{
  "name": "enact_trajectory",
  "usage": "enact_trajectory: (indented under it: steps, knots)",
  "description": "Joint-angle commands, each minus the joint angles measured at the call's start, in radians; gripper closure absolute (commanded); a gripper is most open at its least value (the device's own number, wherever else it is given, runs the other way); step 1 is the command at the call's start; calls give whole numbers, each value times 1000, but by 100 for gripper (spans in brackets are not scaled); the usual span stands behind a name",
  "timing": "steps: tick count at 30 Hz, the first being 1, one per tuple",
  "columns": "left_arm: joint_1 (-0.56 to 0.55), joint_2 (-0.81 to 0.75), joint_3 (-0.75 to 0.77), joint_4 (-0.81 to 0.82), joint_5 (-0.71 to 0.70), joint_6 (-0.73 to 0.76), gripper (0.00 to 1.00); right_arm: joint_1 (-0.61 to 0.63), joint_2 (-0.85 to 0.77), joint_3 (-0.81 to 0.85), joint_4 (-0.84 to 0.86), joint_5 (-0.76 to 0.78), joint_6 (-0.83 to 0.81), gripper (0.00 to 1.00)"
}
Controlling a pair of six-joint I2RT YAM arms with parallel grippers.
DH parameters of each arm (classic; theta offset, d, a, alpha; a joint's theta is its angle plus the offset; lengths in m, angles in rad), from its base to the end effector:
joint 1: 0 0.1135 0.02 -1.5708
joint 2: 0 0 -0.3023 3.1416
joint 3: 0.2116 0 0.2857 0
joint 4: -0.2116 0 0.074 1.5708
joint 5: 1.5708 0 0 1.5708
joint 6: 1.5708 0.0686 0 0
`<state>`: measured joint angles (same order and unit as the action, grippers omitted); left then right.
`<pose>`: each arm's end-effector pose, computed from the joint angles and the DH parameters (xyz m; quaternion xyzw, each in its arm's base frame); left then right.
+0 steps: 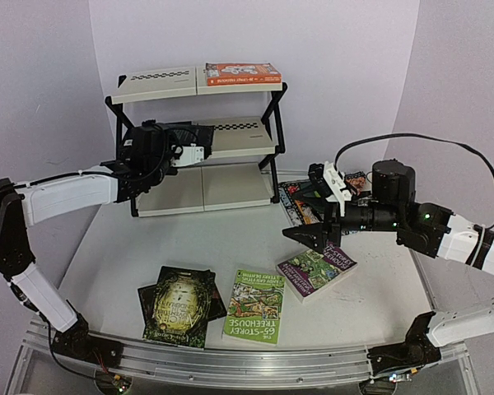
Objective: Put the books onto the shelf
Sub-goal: Place the book in the book pile on the shelf.
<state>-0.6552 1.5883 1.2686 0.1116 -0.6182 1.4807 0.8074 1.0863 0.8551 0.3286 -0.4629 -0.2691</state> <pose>0.3703 -0.2344 0.3581 0.5560 0.5245 0.4571 0.4548 0.1850 0.2376 0.3886 -0.4811 0.4744 0.3403 0.6540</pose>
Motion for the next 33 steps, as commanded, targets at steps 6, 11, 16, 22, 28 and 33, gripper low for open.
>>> enact_trajectory:
  steps: [6,11,16,22,28,33]
  knots:
    - [89,-82,-47,115,44,-31,100,-1,14,78,5,-33,-2,10]
    - [119,-79,-82,103,39,1,100,-2,19,107,-57,-36,-12,10]
    - [169,-119,-118,82,150,-33,100,-1,37,153,-109,-54,-19,10]
    - [203,-94,-80,70,164,-61,100,-1,67,180,-118,-73,-18,11]
    - [242,-76,-40,4,207,-108,100,-2,75,171,-115,-82,-18,11]
    - [264,-34,6,-50,206,-120,100,-1,73,168,-117,-83,-26,11]
